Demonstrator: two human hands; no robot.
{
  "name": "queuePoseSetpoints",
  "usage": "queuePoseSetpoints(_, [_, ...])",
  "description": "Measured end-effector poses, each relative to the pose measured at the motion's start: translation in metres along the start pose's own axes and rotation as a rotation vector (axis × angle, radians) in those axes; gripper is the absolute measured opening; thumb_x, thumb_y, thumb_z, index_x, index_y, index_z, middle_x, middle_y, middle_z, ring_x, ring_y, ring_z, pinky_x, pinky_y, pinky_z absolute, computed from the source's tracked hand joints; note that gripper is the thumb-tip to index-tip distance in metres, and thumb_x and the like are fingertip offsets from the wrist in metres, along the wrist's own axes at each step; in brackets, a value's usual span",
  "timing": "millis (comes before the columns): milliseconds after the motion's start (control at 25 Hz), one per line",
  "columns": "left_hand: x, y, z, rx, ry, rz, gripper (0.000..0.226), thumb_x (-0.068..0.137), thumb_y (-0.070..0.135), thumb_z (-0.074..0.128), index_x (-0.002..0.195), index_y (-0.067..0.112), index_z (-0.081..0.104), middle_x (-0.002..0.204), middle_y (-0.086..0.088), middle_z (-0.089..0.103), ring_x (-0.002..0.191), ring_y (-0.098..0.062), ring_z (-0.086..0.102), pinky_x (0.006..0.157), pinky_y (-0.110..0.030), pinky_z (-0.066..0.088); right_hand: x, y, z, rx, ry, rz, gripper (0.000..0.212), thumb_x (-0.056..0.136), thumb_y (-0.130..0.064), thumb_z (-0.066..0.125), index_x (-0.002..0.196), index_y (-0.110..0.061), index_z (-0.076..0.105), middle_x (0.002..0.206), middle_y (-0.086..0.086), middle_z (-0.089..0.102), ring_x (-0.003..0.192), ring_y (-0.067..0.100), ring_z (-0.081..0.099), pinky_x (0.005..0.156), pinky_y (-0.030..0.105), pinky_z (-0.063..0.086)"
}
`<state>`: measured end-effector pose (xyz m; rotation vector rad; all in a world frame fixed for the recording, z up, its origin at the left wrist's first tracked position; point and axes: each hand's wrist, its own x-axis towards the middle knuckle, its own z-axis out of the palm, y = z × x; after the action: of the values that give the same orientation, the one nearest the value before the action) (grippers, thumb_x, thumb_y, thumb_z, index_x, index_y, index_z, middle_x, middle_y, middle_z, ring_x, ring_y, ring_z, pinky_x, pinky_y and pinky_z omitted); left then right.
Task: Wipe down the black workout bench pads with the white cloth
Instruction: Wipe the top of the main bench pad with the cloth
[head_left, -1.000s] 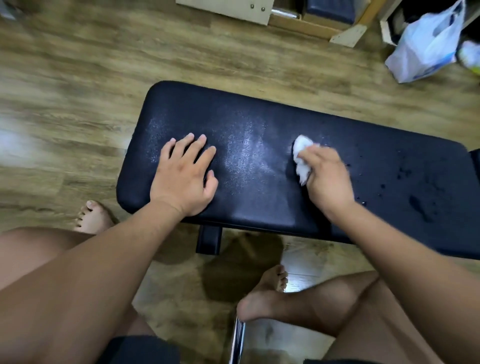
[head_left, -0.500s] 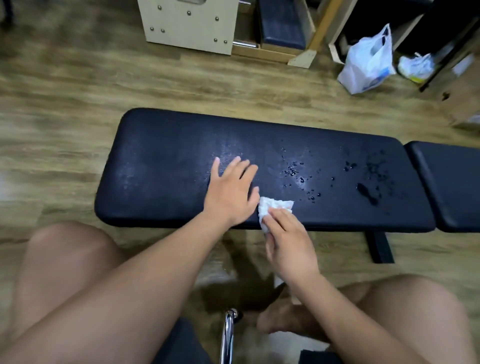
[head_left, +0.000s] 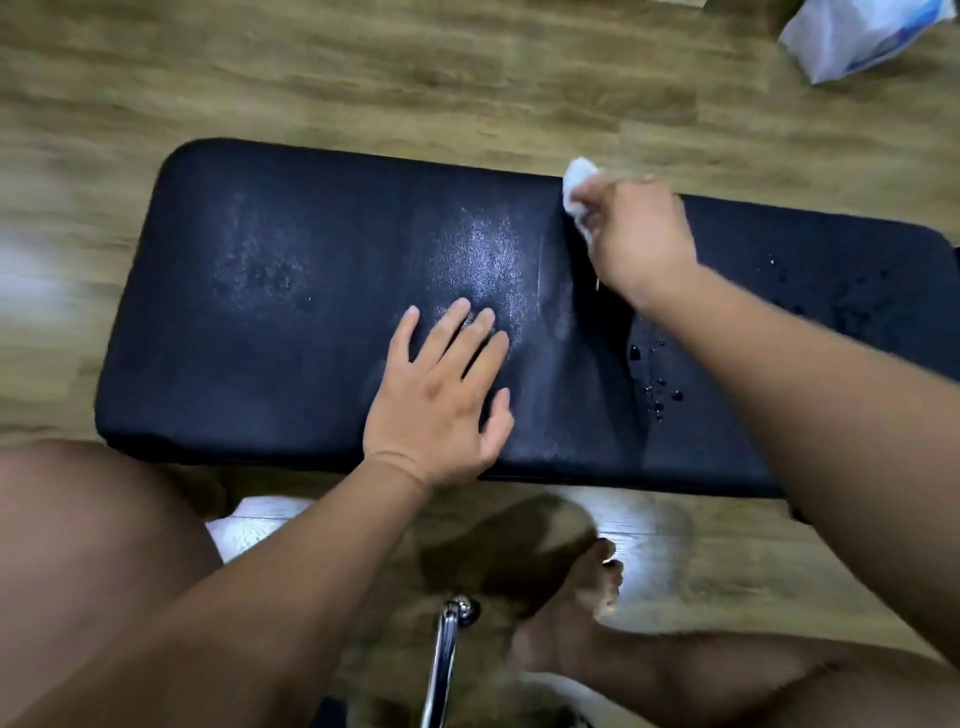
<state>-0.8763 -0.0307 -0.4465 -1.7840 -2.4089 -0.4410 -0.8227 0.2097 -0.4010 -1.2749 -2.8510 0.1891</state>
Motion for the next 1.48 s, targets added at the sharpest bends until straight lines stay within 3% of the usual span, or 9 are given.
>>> queuePoseSetpoints(160, [0.002,-0.001,0.001,0.019,-0.006,0.001,0.051,0.085,0.036,0.052,0.127,0.010,0.062,0.141,-0.008,0.055,0.136,-0.029,0.045,0.111,-0.059,0.029,0.034,-0.006,0.005,0.011,-0.003,0.004,0.027,0.080,0.001,0.045,0.091,-0.016,0.063,0.081,0.013,0.063,0.079,0.035,0.060,0.066,0.033,0.044])
queuePoseSetpoints(280, [0.001,0.000,0.000,0.018,-0.002,-0.001,0.050,0.085,0.035,0.052,0.128,0.011,0.062,0.141,-0.008,0.055,0.137,-0.029,0.045,0.111,-0.058,0.029,-0.019,-0.009,0.007,0.055,0.144,-0.031,0.022,0.080,0.001,0.044,0.086,-0.013,0.059,0.078,0.007,0.049,0.071,0.033,0.045,0.060,0.031,0.030])
queuePoseSetpoints(480, [0.000,0.002,0.000,0.019,-0.001,-0.012,0.050,0.086,0.036,0.049,0.128,0.011,0.061,0.141,-0.008,0.056,0.137,-0.028,0.044,0.112,-0.058,0.029,-0.187,-0.017,0.020,0.180,0.140,-0.197,0.030,0.075,-0.003,0.054,0.101,-0.014,0.065,0.106,0.005,0.064,0.098,0.030,0.056,0.092,0.038,0.043])
queuePoseSetpoints(600, [-0.001,0.002,0.001,0.018,0.012,-0.012,0.050,0.086,0.036,0.049,0.127,0.010,0.061,0.140,-0.008,0.056,0.136,-0.029,0.045,0.111,-0.058,0.029,-0.240,-0.011,0.023,0.192,0.125,-0.265,0.033,0.077,-0.006,0.060,0.106,-0.017,0.070,0.120,0.000,0.066,0.113,0.021,0.061,0.106,0.043,0.038])
queuePoseSetpoints(840, [-0.002,0.002,0.003,0.029,0.005,0.001,0.052,0.087,0.035,0.047,0.130,0.009,0.060,0.142,-0.010,0.054,0.137,-0.031,0.044,0.111,-0.060,0.028,-0.139,-0.004,0.017,0.046,0.223,-0.274,0.027,0.080,-0.011,0.055,0.100,-0.019,0.071,0.106,0.003,0.071,0.095,0.025,0.068,0.105,0.045,0.036])
queuePoseSetpoints(1120, [-0.001,0.001,0.002,0.050,-0.020,0.003,0.054,0.086,0.035,0.047,0.131,0.009,0.060,0.143,-0.010,0.053,0.137,-0.031,0.043,0.112,-0.059,0.027,-0.001,-0.014,0.015,0.006,0.124,-0.082,0.036,0.084,-0.008,0.045,0.106,-0.023,0.067,0.112,0.001,0.069,0.108,0.027,0.059,0.115,0.038,0.018])
queuePoseSetpoints(1200, [-0.001,0.001,0.001,0.051,-0.023,-0.003,0.054,0.086,0.035,0.047,0.131,0.009,0.060,0.143,-0.010,0.053,0.137,-0.031,0.043,0.112,-0.059,0.027,-0.009,-0.023,0.011,0.060,0.130,-0.040,0.035,0.082,-0.006,0.046,0.104,-0.021,0.069,0.108,0.006,0.070,0.105,0.031,0.060,0.111,0.039,0.031])
queuePoseSetpoints(1320, [-0.002,0.003,0.001,0.051,-0.031,0.003,0.054,0.085,0.035,0.047,0.130,0.009,0.060,0.143,-0.010,0.054,0.137,-0.031,0.044,0.112,-0.059,0.027,-0.080,-0.035,0.012,0.140,0.192,-0.122,0.026,0.074,0.000,0.049,0.087,-0.014,0.067,0.088,0.011,0.066,0.088,0.036,0.058,0.086,0.039,0.043])
queuePoseSetpoints(1480, [-0.003,0.002,0.002,0.036,-0.010,0.005,0.054,0.086,0.035,0.045,0.130,0.008,0.060,0.143,-0.011,0.053,0.137,-0.032,0.044,0.112,-0.060,0.028,-0.216,-0.036,0.023,0.268,0.098,-0.274,0.037,0.071,0.003,0.059,0.104,-0.012,0.068,0.108,0.005,0.064,0.102,0.029,0.057,0.100,0.045,0.041])
